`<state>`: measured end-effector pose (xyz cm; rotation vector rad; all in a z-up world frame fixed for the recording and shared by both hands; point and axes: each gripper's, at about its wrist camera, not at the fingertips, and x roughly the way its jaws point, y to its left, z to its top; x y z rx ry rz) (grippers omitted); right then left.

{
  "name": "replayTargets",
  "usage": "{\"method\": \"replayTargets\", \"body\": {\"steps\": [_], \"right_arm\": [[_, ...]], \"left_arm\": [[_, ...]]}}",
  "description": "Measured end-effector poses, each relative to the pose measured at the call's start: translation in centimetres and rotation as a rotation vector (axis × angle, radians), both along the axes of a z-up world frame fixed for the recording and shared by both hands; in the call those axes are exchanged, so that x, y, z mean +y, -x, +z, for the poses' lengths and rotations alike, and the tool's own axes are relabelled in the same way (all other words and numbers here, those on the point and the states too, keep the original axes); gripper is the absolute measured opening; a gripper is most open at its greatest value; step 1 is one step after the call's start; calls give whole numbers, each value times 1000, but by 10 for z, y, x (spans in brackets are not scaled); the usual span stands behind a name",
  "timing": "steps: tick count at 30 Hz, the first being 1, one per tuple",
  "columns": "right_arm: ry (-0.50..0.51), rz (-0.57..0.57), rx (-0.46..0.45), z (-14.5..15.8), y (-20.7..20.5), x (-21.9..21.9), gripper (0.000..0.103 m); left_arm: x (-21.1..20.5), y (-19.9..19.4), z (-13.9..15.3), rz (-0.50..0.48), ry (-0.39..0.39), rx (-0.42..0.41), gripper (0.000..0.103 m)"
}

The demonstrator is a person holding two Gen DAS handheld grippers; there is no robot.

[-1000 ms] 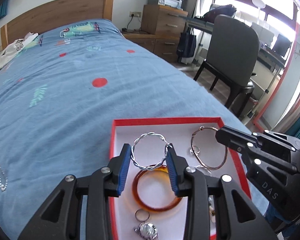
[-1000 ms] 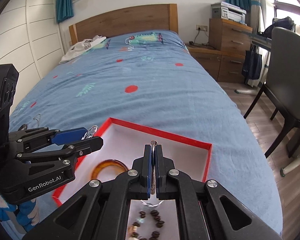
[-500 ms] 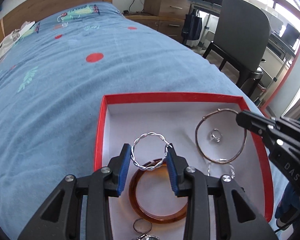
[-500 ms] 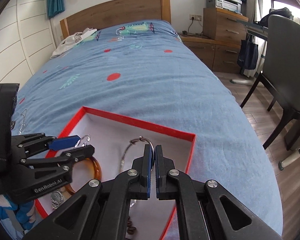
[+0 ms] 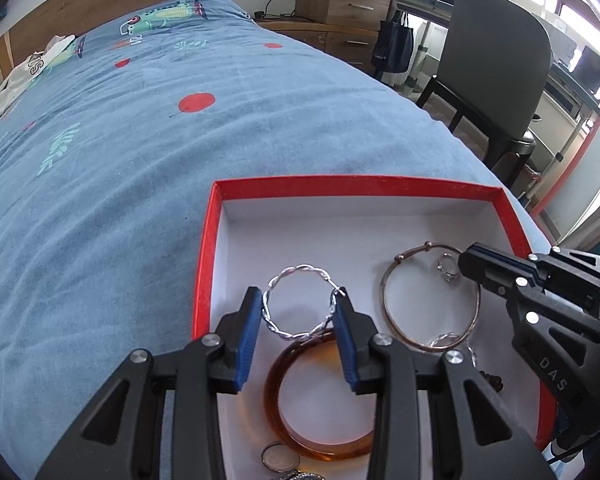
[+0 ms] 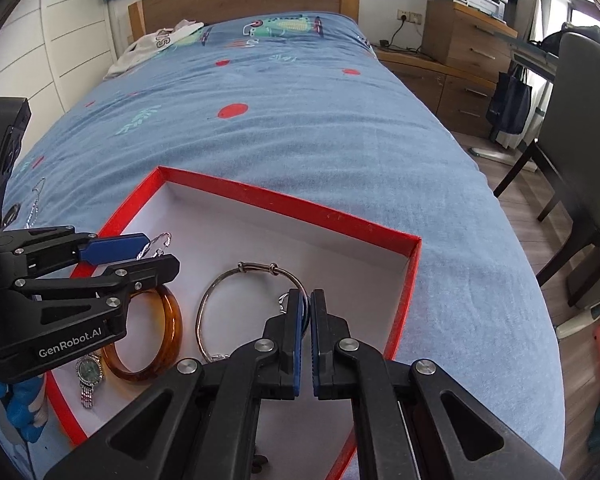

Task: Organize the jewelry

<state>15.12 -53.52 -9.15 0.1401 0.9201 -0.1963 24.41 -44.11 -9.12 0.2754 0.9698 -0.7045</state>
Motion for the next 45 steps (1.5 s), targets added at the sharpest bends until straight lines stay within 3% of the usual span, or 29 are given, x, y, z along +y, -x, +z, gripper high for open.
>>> {"method": "replayTargets", "body": {"steps": [7,12,16,28,31,40,45], "right_arm": [[-1,-6,-4,2,3,-1,5],[0,-18,-16,7,4,-2,18],[-6,-33,-27,12,9,-2,21],[-1,-56,-86,54,43,17,33],[-2,-62,-104,66,54,23,40],[-6,-70,-156,103,90,47,42],[-1,-72,-178,120,110,63,47]], "left_arm": [[4,0,2,11,18,3,34],[7,2,6,17,33,0,36],[11,8,15,4,50,-11,38],[34,41,66,-14,86,-78,41],[48,51,81,-6,94,-97,41],[91,87,121,22,101,-158,42],[121,110,139,55,114,-183,48]]}}
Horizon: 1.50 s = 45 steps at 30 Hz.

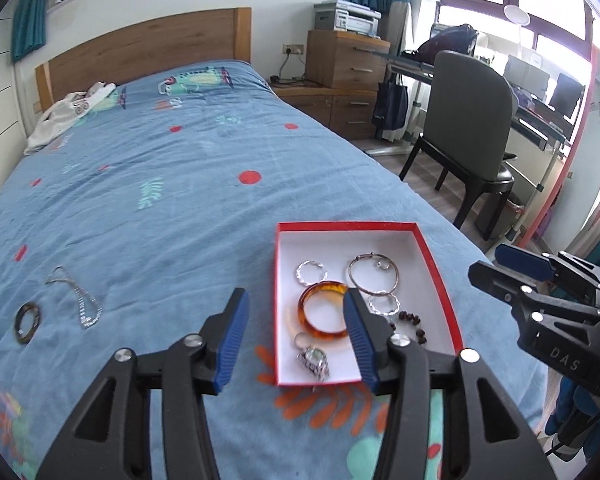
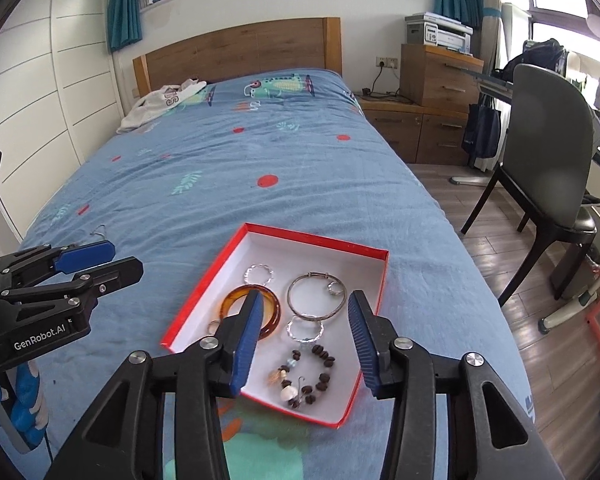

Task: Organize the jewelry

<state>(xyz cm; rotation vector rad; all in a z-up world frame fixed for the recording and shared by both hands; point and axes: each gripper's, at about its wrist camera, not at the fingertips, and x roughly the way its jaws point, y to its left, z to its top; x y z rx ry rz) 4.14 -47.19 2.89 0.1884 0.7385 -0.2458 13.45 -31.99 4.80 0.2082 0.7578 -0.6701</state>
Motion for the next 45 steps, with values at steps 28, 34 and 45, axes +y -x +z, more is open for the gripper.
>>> {"method": "replayTargets", "body": {"steps": [28,34,45], "right_arm": [[10,93,-10,30,30,125,60],[-3,180,24,13,-6,161,60],[-69,367,74,-33,-122,218,60]], "left_arm": [[213,21,5,273,-5,-47,50],[267,-7,-22,347,-26,-33,50],[315,-92,-67,376,-30,2,50]]}}
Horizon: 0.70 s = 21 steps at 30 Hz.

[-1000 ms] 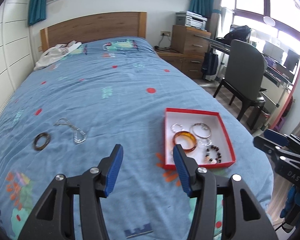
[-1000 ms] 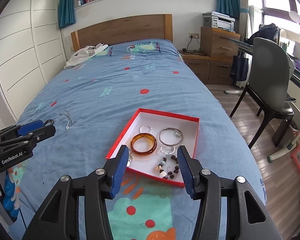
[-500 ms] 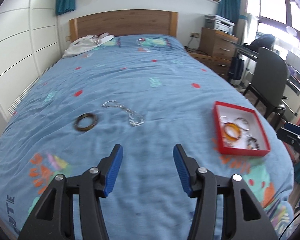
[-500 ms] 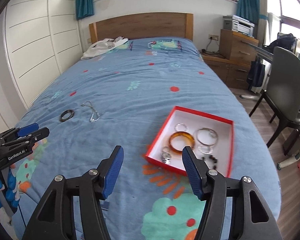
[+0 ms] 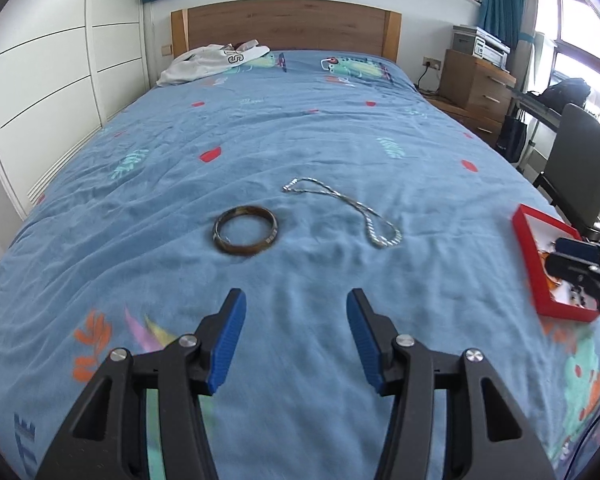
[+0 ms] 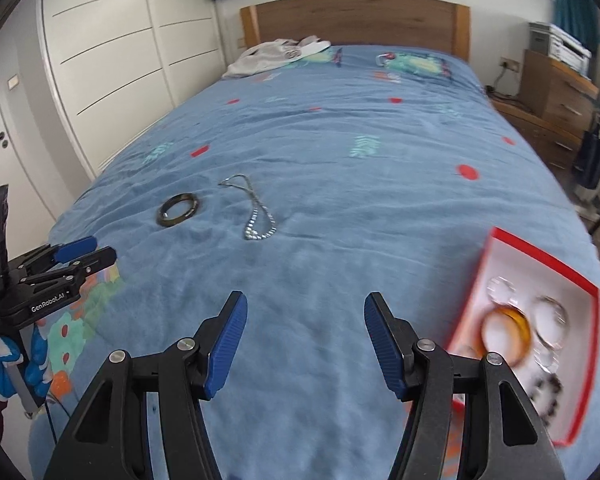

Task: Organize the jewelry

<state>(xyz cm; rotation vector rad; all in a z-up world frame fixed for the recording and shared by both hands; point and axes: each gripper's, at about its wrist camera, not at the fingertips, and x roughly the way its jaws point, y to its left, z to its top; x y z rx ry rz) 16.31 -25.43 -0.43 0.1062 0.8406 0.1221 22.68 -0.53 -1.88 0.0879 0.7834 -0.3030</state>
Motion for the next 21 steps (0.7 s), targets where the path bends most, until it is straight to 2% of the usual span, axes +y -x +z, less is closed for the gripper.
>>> {"method": "replayTargets", "body": {"steps": [8,12,21], "right_arm": [[-43,116,12,-32,-96,40,60],[-48,143,19,-47,-137,53,60],[-52,163,68,-89,-188,66,59]], "left_arm": [[-5,-77,-22,-24,-28,18,50],[-10,-112,-45,-21,-47,60,50],[-15,-143,-86,-19,-66,114,49]]}}
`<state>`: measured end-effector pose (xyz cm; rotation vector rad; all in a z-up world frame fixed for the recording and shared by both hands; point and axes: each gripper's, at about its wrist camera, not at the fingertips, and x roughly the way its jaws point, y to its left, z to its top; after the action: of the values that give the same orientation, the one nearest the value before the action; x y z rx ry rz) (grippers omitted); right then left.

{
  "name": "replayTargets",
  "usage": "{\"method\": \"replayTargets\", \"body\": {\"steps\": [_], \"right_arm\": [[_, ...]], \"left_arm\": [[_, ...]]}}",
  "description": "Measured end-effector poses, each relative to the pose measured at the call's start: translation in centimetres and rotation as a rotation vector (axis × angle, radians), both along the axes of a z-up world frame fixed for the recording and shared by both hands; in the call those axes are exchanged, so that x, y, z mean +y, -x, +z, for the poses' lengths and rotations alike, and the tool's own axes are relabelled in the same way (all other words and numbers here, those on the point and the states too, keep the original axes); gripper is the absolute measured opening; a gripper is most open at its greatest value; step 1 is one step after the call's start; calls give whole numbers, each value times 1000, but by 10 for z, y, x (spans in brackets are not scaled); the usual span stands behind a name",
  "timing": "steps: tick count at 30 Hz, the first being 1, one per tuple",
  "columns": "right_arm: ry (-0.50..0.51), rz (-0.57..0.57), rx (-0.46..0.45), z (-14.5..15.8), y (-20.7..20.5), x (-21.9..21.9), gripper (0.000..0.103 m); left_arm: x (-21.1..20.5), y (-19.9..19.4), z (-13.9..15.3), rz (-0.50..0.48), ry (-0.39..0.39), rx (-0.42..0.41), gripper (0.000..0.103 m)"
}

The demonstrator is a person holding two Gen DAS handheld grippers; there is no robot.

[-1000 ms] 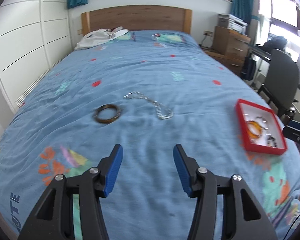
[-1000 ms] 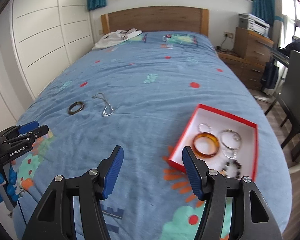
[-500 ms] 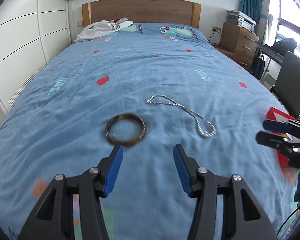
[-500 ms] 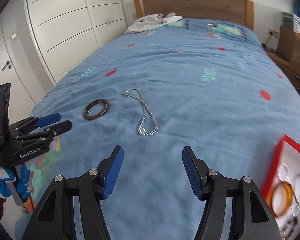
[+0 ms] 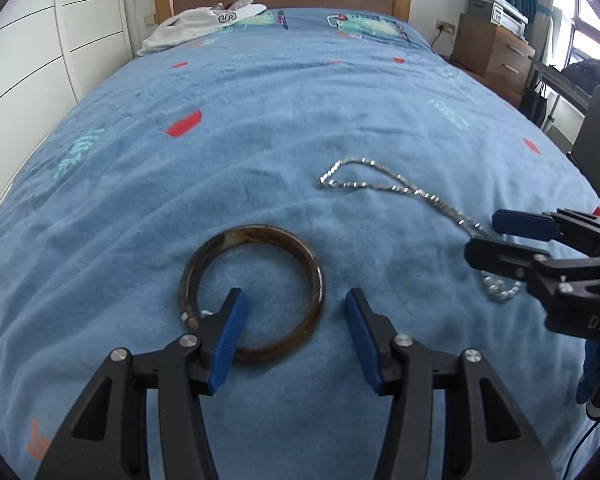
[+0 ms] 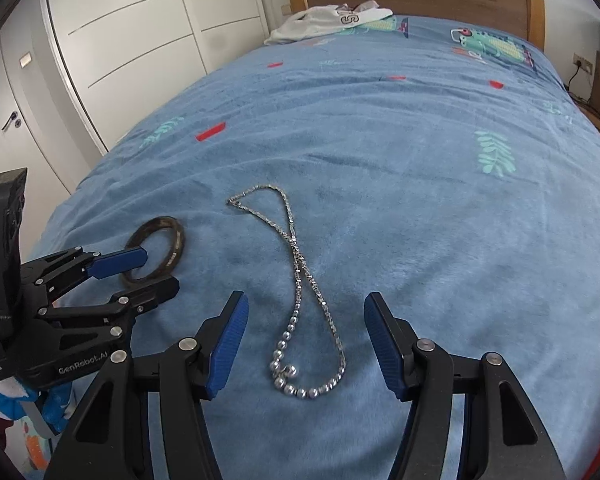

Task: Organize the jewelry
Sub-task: 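Grasp the dark brown bangle with the left gripper while the right grasps the bead necklace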

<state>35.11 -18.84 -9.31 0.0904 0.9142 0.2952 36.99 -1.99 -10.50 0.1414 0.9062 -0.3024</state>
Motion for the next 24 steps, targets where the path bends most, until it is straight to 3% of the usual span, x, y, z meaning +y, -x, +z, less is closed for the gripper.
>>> {"method": "replayTargets", "body": {"steps": [4,7,10,12,14,24], "right_arm": [[18,5,11,-14,-10,4,56],[41,13,9,-20,-14,8,48],[47,13,16,-20,-17,6,24],[45,20,23,-18,-16,4,9],[57,28,22,-16,-13,5,4],[-11,0,-53,20,42,-8,3]], "left_arm": [[-4,-6,-6,7,-2,-1,43],[-9,-10,-7,9,-9,-5,31],[-14,-14,-6,11,-2,0,13],[-18,-14,-4,14,-11,2,11],[-19,-11,-2,23,-8,5,10],[-14,25,32,58,80,-3,8]]}}
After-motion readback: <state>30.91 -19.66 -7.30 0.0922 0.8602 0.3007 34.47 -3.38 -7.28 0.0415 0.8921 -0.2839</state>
